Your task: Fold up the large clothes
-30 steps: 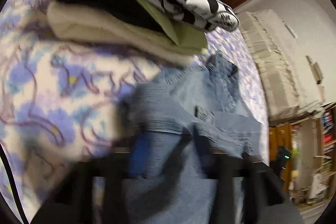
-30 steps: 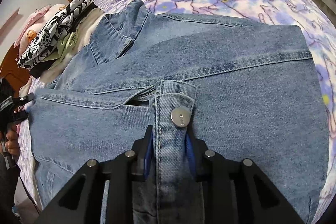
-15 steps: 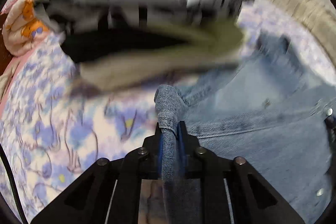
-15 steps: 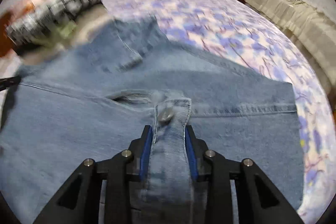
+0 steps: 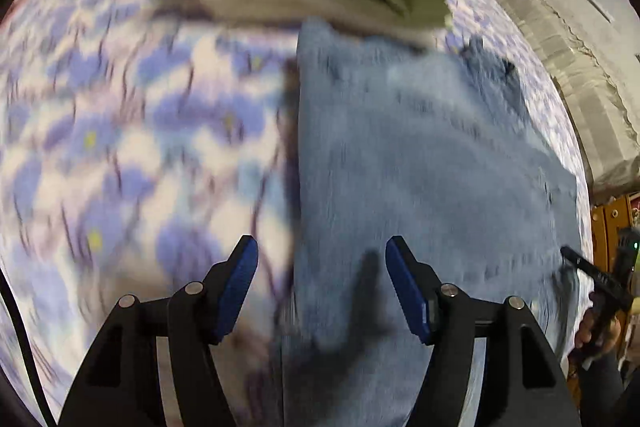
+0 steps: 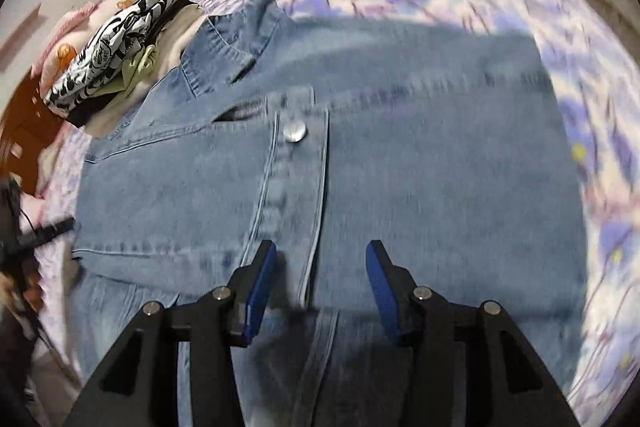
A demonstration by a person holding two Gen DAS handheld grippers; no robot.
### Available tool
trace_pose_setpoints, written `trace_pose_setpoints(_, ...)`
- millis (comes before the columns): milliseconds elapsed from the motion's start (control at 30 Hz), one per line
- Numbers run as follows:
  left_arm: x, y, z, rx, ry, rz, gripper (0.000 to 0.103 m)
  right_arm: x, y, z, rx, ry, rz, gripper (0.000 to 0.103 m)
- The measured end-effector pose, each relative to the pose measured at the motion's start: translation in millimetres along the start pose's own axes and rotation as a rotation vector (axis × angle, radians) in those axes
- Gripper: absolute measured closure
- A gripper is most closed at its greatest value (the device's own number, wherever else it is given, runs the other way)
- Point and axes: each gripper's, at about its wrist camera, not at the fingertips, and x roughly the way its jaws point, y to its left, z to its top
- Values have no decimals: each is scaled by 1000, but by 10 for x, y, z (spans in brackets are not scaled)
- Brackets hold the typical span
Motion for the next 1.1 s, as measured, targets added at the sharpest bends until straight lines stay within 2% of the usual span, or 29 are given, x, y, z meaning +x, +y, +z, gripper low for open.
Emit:
trace_pose_setpoints(100,89,44,-218,-24,20,-5,38,-45,-49,-95,43,-15,45,55)
trace_pose_setpoints(167,96,44,-279,-39,-2,-2,38,-48,-56,-115,64,-15,75,55)
trace_pose_setpoints(233,90,17,-280,-48,-16,-21,57,-44,-32,-119,72,-12,94,55)
trace_pose_setpoints(267,96,8,-271,-47,-14,-20,73,-39,-5,-119,68,-10,99,55)
trace_pose_setpoints(300,91,-21,-226,-43,-22,0,79,-31,24,-112,63,-8,103,55)
trace_pose_setpoints(367,54,-81,-214,-32,-50,28,83,-5,122,-116,27,-3,96,59)
trace_pose_setpoints(400,9,-103,-205,-29,-64,34,84,1,186,-115,-2,-1,80,71)
trace_pose_setpoints(433,-59,-100,-212,-30,-89,33,85,-24,269,-119,-34,-14,61,72)
trace_pose_setpoints(467,-130,-76,-222,-35,-121,31,85,-87,355,-125,-63,-53,50,91)
trace_pose_setpoints(500,-166,-29,-231,-50,-138,16,85,-176,451,-138,-100,-102,63,91)
trace_pose_setpoints(567,-115,50,-236,-79,-126,6,85,-192,528,-156,-129,-128,30,91)
trace_pose_setpoints(667,42,90,-263,-92,-88,25,83,45,456,-186,-122,-50,-104,91)
trace_pose_setpoints(733,69,65,-246,-112,-79,39,81,48,358,-198,-92,-31,-97,90)
trace_pose_setpoints(800,34,56,-239,-137,-72,61,71,-32,291,-195,-62,-16,-97,83)
trace_pose_setpoints(833,-6,47,-241,-144,-74,80,70,-72,277,-195,-58,-16,-105,81)
trace_pose_setpoints(967,-266,-104,-282,-106,-146,155,68,-221,355,-212,-105,-53,-159,80)
trace_pose_setpoints(1100,-495,-438,-363,-13,-226,190,61,-274,648,-228,-135,-77,-97,80)
